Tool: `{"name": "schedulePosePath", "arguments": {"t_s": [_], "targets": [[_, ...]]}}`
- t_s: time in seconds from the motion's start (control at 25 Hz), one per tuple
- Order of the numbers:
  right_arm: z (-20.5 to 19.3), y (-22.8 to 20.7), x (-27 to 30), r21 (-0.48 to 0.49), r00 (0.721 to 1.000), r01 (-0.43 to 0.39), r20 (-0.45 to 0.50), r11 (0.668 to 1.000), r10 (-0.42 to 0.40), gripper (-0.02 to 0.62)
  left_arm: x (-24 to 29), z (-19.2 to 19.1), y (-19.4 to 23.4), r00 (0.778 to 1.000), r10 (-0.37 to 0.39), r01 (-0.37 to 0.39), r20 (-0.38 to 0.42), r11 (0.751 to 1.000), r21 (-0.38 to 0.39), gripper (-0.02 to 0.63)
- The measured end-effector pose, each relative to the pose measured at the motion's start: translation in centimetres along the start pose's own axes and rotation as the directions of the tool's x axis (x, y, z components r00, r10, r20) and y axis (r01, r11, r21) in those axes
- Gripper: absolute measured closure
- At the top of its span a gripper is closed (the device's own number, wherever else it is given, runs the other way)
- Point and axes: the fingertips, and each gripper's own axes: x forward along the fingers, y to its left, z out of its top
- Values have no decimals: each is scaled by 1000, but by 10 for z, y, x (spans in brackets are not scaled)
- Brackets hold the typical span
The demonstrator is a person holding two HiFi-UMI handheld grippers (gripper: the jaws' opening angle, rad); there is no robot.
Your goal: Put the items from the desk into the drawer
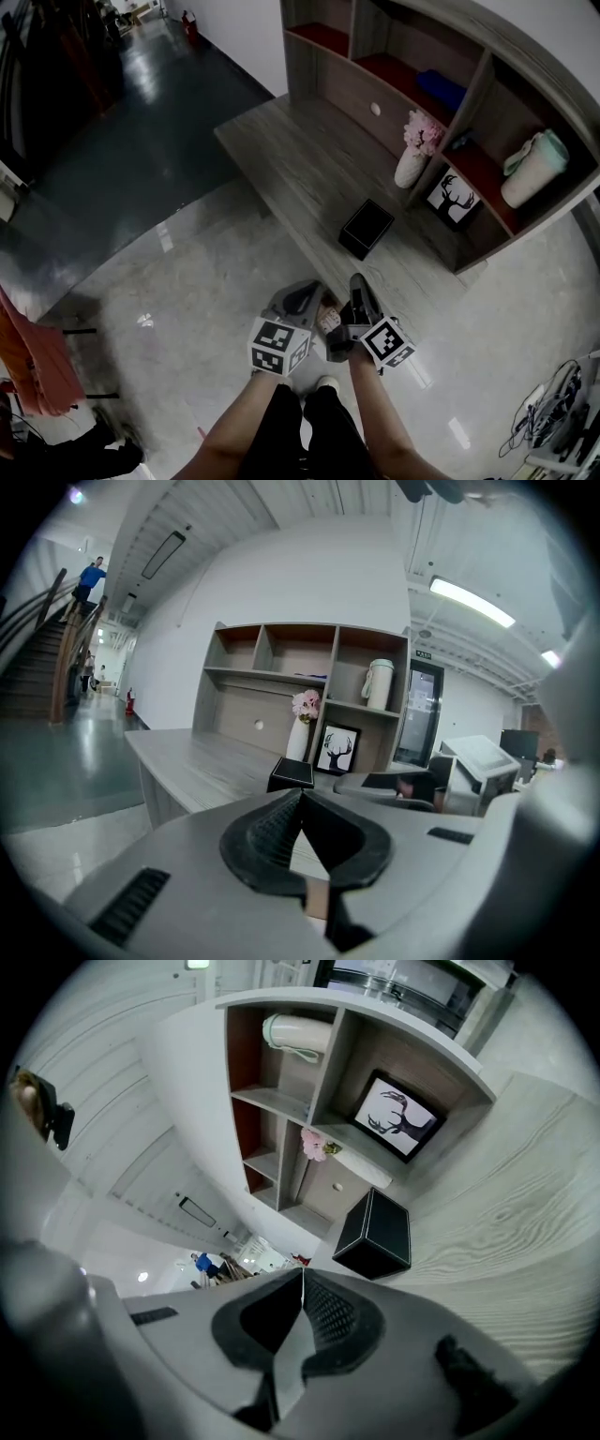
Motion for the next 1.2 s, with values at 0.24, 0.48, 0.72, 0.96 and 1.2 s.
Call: {"name": "schedulePosePath", "arguments": {"t_s": [0.24, 0.48, 0.72, 0.96, 1.2], "targets": [[1, -17, 18, 194, 999, -23, 30, 981, 18, 583, 5, -9, 9, 1000, 19, -19, -20, 1000, -10, 595], [2, -31, 30, 292, 998, -20, 63, 956, 1, 583, 6, -16, 23, 999, 41, -42, -32, 999, -18, 595], [0, -36, 46, 348, 997, -47, 79, 936, 21, 583, 7, -26, 35, 997, 55, -56, -51, 998, -24, 595], [-2, -46, 61, 374, 994, -52, 104, 926, 14, 581, 10, -37, 42, 996, 53, -55, -75, 998, -37, 595], [-6, -54, 78, 392, 994, -57, 112, 918, 14, 506, 12, -48, 53, 994, 59, -64, -91, 997, -53, 595]]}}
